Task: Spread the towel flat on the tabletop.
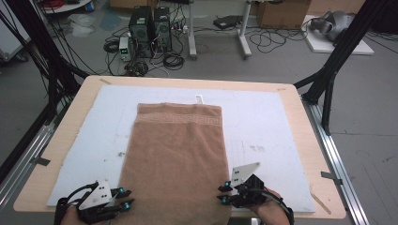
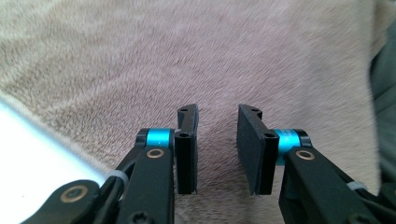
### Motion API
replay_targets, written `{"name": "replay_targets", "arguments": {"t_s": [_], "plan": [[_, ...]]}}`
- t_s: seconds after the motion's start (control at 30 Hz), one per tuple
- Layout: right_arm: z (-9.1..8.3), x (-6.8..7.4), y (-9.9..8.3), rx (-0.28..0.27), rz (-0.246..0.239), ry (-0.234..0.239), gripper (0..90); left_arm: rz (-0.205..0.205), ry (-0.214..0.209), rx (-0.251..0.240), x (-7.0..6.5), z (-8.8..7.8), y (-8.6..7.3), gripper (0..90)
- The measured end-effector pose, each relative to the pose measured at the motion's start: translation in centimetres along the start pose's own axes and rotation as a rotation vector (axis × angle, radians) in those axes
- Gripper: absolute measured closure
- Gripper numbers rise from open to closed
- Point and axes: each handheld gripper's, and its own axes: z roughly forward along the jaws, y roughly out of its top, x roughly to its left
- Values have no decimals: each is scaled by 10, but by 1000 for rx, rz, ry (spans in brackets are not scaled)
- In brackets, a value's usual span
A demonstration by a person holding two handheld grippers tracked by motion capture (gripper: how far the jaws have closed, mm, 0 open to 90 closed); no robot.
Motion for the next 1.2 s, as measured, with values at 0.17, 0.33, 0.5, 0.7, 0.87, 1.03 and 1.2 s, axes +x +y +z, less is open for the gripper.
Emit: {"name": "replay_targets", "arguments": {"t_s": [0.17, 0.33, 0.5, 0.7, 0.87, 1.03, 1.2], "plan": [[5, 3, -5, 24, -14, 9, 855, -30, 2, -13, -1, 0, -3, 702], [1, 9, -7, 48, -34, 57, 861, -29, -17, -8, -4, -3, -1, 720], [-12, 6, -6, -14, 11, 21, 747, -19, -6, -45, 2, -5, 10, 708], [-10, -7, 1, -36, 40, -26, 690, -9, -2, -14, 11, 6, 9, 705], [7, -6, 5, 5, 25, -3, 672, -44, -11, -17, 9, 6, 2, 718], [14, 0, 5, 16, 8, 15, 666, -46, -17, 1, 5, 1, 0, 717], [9, -1, 4, -6, 23, 12, 643, -49, -10, -10, 6, -2, 0, 709]]}}
